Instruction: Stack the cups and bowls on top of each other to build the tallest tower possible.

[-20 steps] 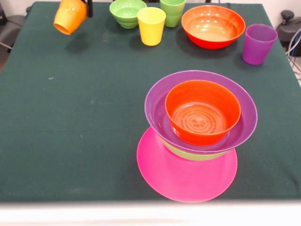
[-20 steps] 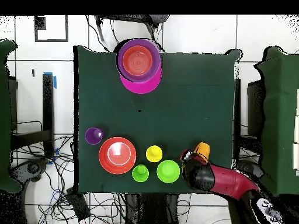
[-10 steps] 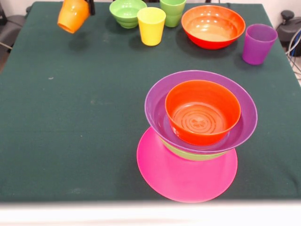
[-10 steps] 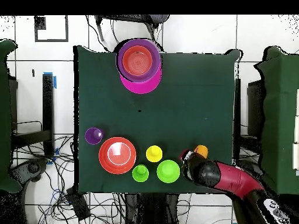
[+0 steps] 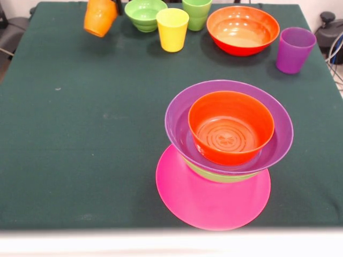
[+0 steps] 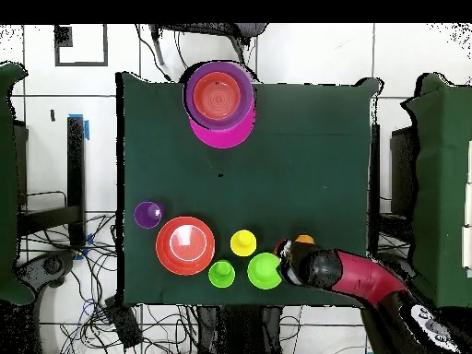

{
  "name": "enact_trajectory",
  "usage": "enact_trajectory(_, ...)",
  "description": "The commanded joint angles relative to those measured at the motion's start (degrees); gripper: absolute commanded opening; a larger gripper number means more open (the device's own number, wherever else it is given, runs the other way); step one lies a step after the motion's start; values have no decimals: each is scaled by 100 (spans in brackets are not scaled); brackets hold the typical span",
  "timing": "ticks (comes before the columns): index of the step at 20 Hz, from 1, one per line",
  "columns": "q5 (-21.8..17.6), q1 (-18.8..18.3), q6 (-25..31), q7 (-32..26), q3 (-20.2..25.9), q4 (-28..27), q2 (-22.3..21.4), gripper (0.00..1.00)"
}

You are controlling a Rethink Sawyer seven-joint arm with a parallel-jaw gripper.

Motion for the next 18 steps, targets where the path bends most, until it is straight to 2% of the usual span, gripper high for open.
enact_trajectory(1, 194, 43, 502, -237, 742, -187, 409, 0)
enact_trajectory(9, 84, -23, 299, -218, 839, -333, 768, 0)
enact_trajectory(18, 53, 113, 462, -273, 887, -598, 689, 0)
